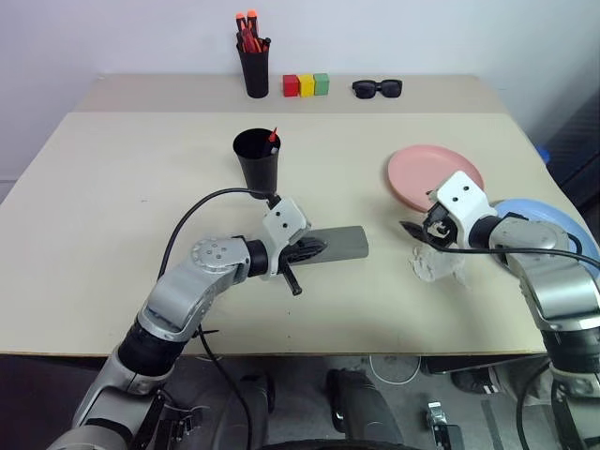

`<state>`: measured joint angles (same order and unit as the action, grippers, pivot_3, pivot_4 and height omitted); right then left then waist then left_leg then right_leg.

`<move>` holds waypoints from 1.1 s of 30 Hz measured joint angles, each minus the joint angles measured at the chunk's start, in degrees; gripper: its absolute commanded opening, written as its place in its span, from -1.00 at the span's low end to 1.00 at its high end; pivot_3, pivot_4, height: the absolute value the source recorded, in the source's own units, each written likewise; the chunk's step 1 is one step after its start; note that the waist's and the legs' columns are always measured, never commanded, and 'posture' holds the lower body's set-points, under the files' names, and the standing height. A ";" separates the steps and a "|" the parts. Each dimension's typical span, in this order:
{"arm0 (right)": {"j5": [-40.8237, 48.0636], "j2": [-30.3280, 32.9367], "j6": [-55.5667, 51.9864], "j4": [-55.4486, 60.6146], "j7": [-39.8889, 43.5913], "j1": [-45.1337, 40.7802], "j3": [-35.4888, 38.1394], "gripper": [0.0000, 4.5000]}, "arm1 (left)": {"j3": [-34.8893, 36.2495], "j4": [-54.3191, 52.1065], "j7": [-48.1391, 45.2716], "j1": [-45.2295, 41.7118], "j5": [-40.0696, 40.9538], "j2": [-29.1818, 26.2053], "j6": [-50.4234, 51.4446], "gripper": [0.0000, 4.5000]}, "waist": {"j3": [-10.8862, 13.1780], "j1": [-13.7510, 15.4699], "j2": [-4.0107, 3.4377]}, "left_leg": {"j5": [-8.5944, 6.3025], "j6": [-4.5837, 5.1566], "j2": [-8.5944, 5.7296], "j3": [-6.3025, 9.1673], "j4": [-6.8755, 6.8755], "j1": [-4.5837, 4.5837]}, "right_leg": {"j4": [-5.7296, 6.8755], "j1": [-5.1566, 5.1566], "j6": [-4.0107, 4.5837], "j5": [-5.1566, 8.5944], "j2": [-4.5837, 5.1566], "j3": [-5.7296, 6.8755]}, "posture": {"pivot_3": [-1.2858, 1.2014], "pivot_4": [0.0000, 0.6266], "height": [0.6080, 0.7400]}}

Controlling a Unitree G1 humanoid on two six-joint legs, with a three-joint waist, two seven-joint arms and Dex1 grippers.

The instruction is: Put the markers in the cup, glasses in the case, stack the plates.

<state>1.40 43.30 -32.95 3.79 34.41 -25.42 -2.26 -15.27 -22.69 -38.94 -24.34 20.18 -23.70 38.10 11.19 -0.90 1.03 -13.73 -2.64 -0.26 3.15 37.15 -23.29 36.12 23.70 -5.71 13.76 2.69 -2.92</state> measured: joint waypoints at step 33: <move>-9.89 12.52 3.15 11.48 5.24 21.44 18.43 -0.97 | 1.59 3.58 -9.83 4.28 5.98 2.74 -10.32 -1.00 | -0.07 0.35 -0.14 | -0.02 0.05 -0.02 0.08 0.05 0.10 | -0.01 -0.20 -0.04 0.02 -0.05 0.03 | 0.03 -0.52 1.00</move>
<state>-8.48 55.82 -29.80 15.27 39.65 -3.98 16.18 -13.68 -19.11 -48.77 -20.06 26.16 -20.96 27.78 11.11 -0.55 0.89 -13.75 -2.59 -0.28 3.23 37.20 -23.19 36.12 23.50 -5.75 13.77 2.64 -2.89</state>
